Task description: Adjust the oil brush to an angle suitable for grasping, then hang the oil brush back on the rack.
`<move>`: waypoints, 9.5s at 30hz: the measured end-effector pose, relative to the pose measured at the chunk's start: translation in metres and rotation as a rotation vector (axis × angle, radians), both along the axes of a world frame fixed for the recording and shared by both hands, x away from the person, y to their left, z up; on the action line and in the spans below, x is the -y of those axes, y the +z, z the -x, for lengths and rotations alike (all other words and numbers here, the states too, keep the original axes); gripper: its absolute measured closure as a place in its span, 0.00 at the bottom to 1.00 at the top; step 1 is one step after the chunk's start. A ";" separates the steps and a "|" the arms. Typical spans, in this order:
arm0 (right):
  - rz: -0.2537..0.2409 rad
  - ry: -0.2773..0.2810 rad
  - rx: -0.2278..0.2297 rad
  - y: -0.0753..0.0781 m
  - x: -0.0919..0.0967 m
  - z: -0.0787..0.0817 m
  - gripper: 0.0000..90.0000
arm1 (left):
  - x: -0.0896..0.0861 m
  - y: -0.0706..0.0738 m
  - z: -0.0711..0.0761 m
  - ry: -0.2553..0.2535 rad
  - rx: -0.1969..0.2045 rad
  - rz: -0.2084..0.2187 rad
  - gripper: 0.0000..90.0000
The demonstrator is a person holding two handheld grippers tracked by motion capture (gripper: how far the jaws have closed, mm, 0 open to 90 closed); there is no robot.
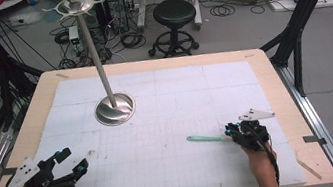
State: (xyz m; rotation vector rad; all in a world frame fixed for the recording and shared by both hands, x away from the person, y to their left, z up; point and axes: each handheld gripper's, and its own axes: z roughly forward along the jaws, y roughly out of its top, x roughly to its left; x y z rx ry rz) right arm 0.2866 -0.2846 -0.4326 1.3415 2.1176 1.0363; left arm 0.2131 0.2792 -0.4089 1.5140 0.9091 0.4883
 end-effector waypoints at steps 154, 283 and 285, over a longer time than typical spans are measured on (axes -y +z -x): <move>-0.092 0.260 -0.036 0.012 -0.025 0.035 0.91 | 0.016 0.000 -0.002 -0.073 0.003 0.002 0.24; -0.157 0.178 0.432 0.069 -0.051 0.071 0.29 | 0.110 0.185 -0.136 -0.330 -0.060 0.041 0.92; -0.149 0.176 0.439 0.069 -0.049 0.072 0.28 | 0.110 0.192 -0.138 -0.337 -0.048 0.023 0.92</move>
